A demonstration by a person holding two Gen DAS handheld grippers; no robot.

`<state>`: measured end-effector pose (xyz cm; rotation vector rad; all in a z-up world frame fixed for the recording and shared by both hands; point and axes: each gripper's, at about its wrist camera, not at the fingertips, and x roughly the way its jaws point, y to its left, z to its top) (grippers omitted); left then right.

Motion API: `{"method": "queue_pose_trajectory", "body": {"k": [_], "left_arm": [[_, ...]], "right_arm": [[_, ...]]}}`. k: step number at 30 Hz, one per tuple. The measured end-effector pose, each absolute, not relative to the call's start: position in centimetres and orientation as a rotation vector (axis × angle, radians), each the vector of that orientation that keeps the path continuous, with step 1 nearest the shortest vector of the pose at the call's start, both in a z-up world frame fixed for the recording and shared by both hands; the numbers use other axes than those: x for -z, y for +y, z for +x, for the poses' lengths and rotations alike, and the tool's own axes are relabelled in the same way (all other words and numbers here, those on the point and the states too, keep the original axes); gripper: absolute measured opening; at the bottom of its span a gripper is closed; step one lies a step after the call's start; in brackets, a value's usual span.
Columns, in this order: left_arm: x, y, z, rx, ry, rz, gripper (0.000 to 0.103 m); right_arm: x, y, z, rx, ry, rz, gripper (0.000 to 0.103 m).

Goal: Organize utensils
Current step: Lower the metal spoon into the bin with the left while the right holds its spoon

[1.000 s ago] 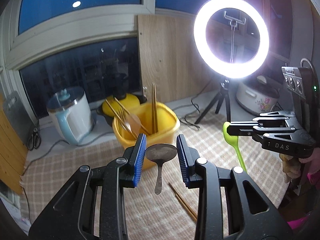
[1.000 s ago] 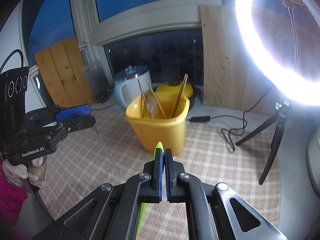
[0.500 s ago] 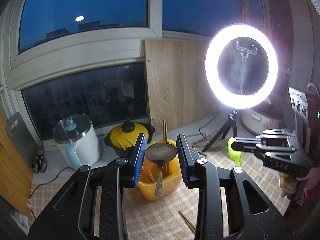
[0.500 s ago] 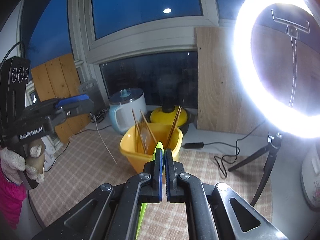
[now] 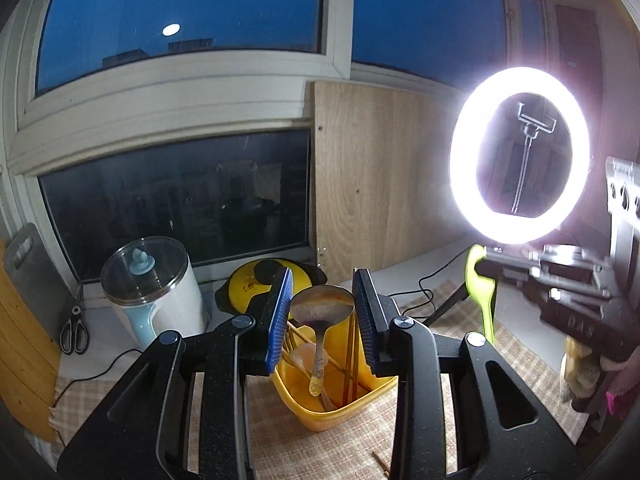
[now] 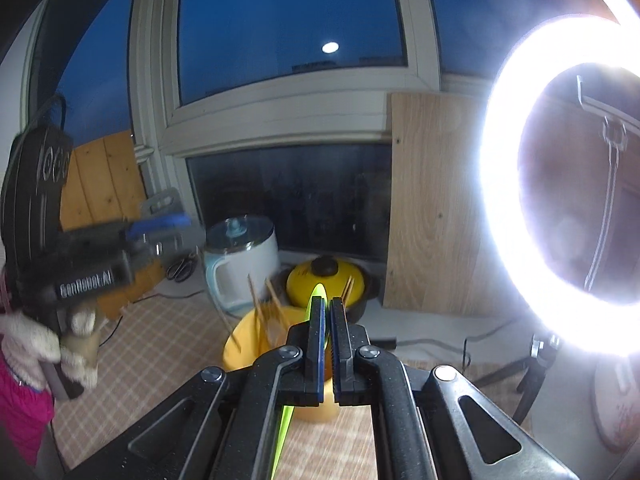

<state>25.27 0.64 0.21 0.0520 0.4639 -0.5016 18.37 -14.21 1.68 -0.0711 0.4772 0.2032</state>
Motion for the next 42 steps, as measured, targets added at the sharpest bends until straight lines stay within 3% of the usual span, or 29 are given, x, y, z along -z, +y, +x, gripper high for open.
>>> {"method": "queue_pose_trajectory", "body": {"k": [25,42], "left_arm": [[3.2,1.4,28.1,0.478,0.546,-0.011,0.031],[5.2,1.7,27.6,0.457,0.593,-0.038,0.031]], "right_arm": [[0.8,-10.6,28.0,-0.068,0.353,-0.243,0.000],[2.2,-12.4,24.2,-0.116,0.383,-0.186,0.000]]}}
